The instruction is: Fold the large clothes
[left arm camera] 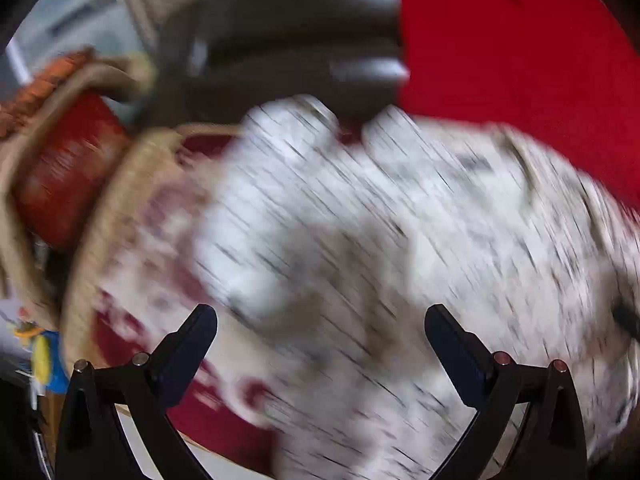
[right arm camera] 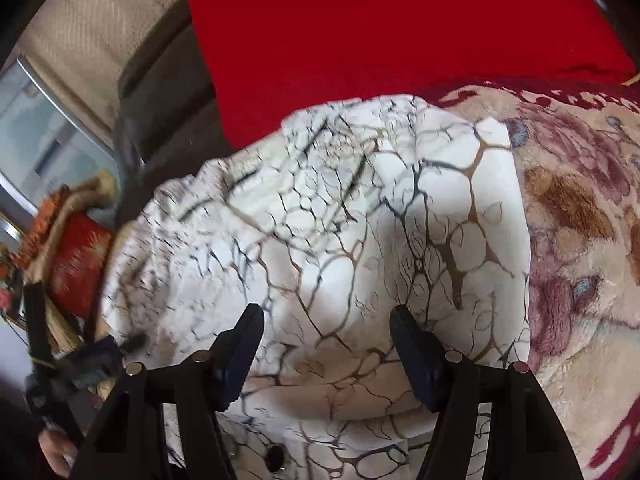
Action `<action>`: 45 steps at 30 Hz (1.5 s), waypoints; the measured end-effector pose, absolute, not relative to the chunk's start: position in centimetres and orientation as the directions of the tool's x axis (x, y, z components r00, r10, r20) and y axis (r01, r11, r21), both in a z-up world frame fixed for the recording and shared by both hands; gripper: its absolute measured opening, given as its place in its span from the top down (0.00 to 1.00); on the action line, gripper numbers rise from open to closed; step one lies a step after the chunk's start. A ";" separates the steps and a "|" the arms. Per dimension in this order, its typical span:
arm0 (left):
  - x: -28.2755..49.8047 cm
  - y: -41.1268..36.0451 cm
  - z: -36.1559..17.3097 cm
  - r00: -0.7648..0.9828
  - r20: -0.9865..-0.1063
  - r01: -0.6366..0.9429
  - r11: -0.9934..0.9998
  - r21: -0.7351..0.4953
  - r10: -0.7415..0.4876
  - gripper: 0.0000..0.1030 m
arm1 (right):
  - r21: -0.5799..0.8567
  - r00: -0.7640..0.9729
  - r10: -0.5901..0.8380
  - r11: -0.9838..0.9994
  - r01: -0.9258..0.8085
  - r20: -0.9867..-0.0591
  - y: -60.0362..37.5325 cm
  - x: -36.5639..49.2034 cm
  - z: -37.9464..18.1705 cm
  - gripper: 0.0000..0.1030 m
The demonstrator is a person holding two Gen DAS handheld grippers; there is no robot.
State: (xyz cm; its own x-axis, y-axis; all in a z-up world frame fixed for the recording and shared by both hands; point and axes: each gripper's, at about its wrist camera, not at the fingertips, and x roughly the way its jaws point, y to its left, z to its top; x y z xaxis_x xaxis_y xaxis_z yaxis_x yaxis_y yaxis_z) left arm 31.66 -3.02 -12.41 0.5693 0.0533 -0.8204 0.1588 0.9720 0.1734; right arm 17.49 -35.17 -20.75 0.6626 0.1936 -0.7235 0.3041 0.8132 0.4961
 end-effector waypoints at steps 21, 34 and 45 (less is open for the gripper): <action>51.3 1.6 -20.1 0.177 -0.978 -0.091 0.988 -0.123 -0.105 0.78 | 0.521 0.659 0.212 0.793 0.316 -0.722 -35.6 18.9 -21.7 0.32; 36.2 -3.3 -6.2 0.605 -0.774 0.300 0.954 0.002 -0.188 0.92 | 0.548 0.743 0.141 0.766 0.336 -0.654 -37.3 17.1 -19.9 0.32; 20.3 -11.1 -9.9 0.471 -0.826 0.635 0.769 0.073 -0.311 0.76 | 0.710 0.804 0.262 0.656 0.257 -0.534 -38.8 15.0 -18.9 0.17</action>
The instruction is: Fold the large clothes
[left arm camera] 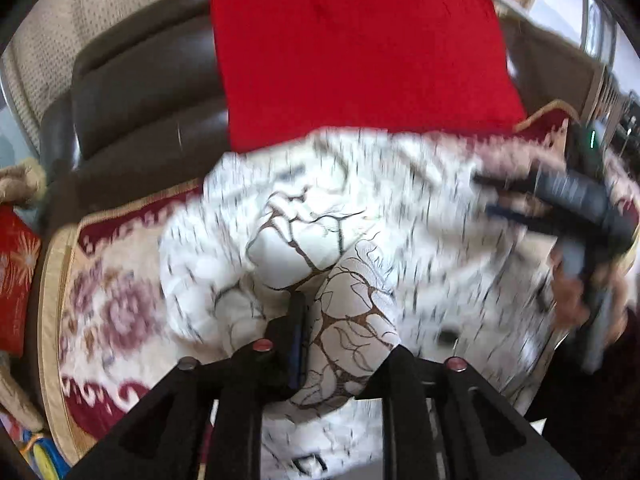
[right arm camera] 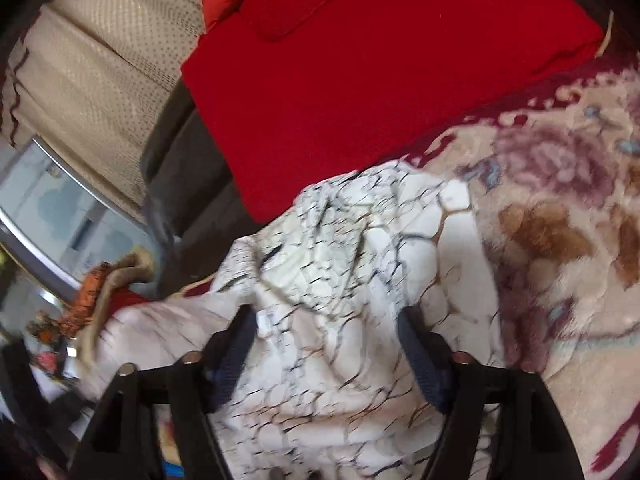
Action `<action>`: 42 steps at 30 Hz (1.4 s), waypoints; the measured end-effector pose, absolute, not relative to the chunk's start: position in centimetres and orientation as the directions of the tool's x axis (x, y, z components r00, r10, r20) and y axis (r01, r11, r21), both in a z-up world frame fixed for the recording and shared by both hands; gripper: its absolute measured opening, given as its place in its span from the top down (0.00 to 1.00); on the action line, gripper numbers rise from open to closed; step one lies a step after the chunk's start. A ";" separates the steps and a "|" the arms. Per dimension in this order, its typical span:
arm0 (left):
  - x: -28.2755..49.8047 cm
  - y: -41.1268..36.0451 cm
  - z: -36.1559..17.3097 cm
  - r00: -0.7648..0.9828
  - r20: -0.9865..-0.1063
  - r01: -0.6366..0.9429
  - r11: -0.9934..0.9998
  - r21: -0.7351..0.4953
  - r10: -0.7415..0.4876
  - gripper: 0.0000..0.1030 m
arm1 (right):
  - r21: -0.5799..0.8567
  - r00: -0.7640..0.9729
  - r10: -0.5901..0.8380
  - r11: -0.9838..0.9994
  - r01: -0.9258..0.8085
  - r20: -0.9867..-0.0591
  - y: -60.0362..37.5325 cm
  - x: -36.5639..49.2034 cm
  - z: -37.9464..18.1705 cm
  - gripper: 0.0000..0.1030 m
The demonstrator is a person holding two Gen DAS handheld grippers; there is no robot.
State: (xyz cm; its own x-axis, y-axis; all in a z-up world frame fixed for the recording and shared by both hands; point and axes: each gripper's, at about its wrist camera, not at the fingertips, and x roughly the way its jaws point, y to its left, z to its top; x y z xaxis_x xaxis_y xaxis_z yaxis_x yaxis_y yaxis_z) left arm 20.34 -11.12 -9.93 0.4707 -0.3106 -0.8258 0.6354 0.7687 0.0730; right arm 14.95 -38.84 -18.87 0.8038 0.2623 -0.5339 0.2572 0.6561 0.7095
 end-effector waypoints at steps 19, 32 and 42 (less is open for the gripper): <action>19.4 3.4 -13.5 0.435 -0.813 0.399 0.892 -0.211 -0.387 0.33 | 0.817 0.600 0.587 0.535 0.216 -0.543 -28.5 25.8 -23.5 0.15; 24.4 4.2 -14.4 0.444 -0.816 0.239 0.926 -0.292 -0.372 0.33 | 0.660 0.664 0.471 0.750 0.046 -0.581 -25.2 24.6 -20.1 0.89; 28.8 -0.2 -14.2 0.455 -0.825 0.212 0.941 -0.264 -0.335 0.33 | 0.613 0.872 0.076 0.740 0.276 -0.484 -37.1 18.4 -15.4 0.89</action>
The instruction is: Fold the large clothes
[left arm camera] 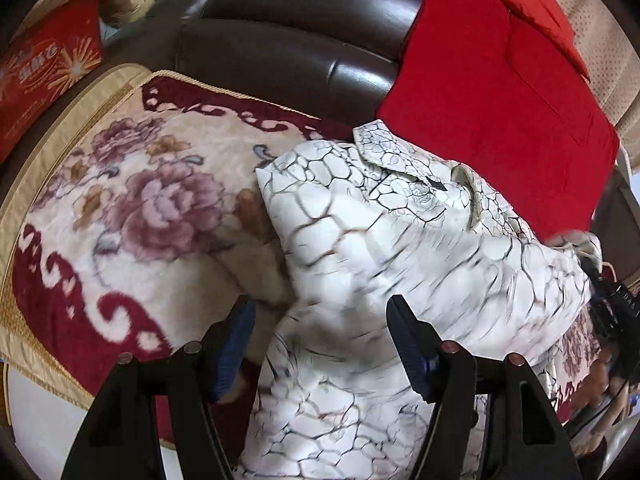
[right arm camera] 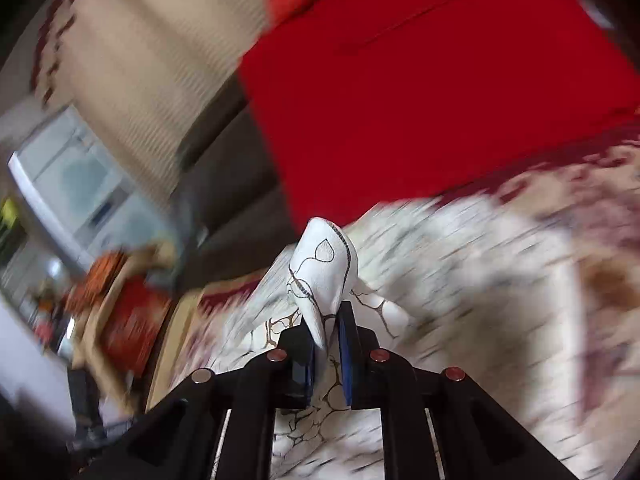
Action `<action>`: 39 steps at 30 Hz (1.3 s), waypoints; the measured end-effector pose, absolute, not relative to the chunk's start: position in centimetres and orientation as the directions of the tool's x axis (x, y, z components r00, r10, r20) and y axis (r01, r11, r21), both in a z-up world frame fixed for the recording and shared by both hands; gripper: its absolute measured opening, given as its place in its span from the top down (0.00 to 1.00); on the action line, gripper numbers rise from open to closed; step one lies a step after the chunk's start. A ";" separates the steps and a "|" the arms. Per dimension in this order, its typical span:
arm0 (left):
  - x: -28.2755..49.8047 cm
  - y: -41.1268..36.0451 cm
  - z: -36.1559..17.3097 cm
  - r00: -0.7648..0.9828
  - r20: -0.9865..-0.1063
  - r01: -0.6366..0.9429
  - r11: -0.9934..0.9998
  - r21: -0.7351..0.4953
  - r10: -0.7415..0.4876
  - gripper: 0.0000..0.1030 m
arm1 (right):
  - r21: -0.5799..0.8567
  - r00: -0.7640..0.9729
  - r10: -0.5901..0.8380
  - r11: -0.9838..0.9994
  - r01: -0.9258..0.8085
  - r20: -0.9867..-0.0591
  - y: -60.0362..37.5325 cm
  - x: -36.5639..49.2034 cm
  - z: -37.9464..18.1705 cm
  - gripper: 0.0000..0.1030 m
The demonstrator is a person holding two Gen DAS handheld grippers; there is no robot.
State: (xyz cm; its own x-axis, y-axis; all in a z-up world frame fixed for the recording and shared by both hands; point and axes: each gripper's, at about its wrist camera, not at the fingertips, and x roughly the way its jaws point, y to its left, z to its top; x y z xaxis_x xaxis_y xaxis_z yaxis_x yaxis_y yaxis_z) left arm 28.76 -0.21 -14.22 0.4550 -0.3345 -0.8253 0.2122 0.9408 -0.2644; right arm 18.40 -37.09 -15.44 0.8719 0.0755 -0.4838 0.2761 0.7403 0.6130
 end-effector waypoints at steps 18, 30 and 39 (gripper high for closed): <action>32.4 -8.7 -18.7 0.566 -0.811 0.183 0.936 0.301 0.150 0.30 | 0.736 0.888 0.084 0.599 0.317 -0.451 -46.7 15.3 -16.1 0.26; 34.7 -3.1 -19.7 0.530 -0.783 0.066 0.905 0.419 0.324 0.28 | 0.548 0.655 0.223 0.762 0.345 -0.722 -40.6 21.8 -20.6 0.42; 29.1 -5.9 -14.1 0.695 -0.715 0.198 0.938 0.286 0.071 0.25 | 0.629 0.808 0.133 0.704 0.331 -0.574 -43.0 18.4 -17.5 0.41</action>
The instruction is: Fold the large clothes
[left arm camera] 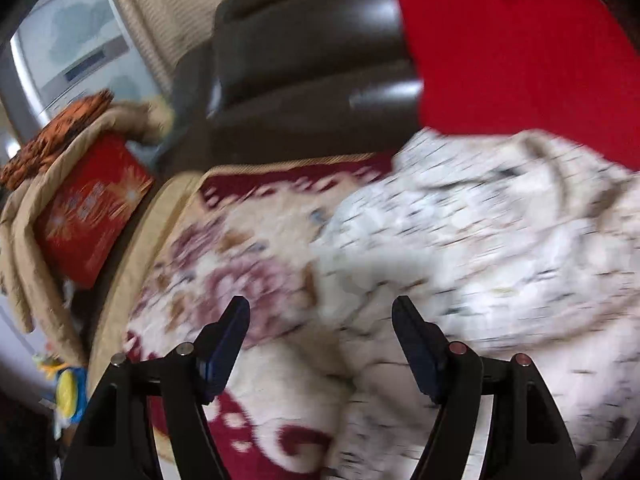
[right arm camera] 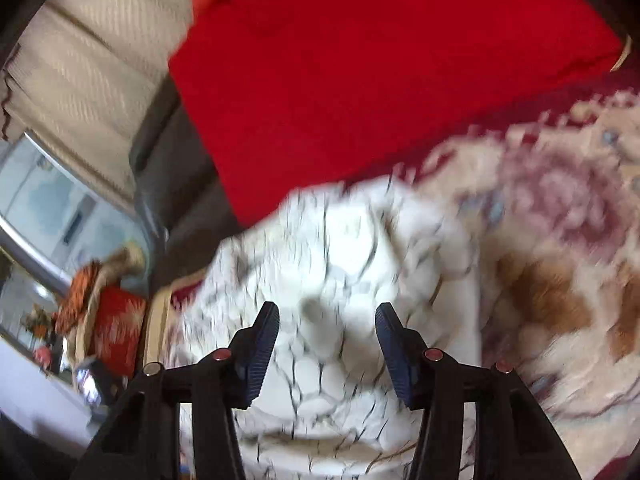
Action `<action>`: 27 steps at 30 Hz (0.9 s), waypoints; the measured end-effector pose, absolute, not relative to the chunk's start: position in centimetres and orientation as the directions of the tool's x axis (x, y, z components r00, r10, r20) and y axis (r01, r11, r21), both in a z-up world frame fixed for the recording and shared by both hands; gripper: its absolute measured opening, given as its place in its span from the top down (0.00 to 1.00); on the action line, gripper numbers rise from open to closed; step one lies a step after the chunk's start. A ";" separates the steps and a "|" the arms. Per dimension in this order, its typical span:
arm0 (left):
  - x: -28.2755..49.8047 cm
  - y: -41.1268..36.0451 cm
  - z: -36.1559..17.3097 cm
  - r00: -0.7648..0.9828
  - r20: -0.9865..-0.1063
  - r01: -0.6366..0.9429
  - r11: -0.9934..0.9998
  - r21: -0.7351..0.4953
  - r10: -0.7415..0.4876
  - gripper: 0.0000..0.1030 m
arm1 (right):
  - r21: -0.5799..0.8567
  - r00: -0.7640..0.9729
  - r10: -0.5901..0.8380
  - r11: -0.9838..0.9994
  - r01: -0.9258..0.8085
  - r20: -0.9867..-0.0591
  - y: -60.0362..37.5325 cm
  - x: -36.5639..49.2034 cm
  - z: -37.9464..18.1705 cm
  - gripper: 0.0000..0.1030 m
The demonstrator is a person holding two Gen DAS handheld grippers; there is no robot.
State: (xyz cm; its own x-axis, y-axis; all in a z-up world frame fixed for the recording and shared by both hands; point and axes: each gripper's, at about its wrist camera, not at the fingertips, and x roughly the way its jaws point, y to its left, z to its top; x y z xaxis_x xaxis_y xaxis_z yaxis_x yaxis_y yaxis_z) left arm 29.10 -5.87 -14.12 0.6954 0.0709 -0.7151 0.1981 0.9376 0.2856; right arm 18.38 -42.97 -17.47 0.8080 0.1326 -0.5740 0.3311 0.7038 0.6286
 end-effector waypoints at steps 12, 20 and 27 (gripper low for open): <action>28.6 -7.9 -18.9 0.529 -0.849 0.312 0.931 0.188 -0.006 0.21 | 0.675 0.737 0.298 0.684 0.278 -0.606 -42.2 21.7 -20.6 0.73; 28.0 -6.7 -18.2 0.554 -0.832 0.295 0.927 0.232 0.032 0.20 | 0.664 0.753 0.350 0.732 0.151 -0.557 -39.9 16.9 -17.1 0.85; 28.2 -6.6 -18.3 0.551 -0.833 0.278 0.933 0.230 0.041 0.19 | 0.584 0.681 0.213 0.719 0.377 -0.701 -43.2 16.4 -19.4 0.73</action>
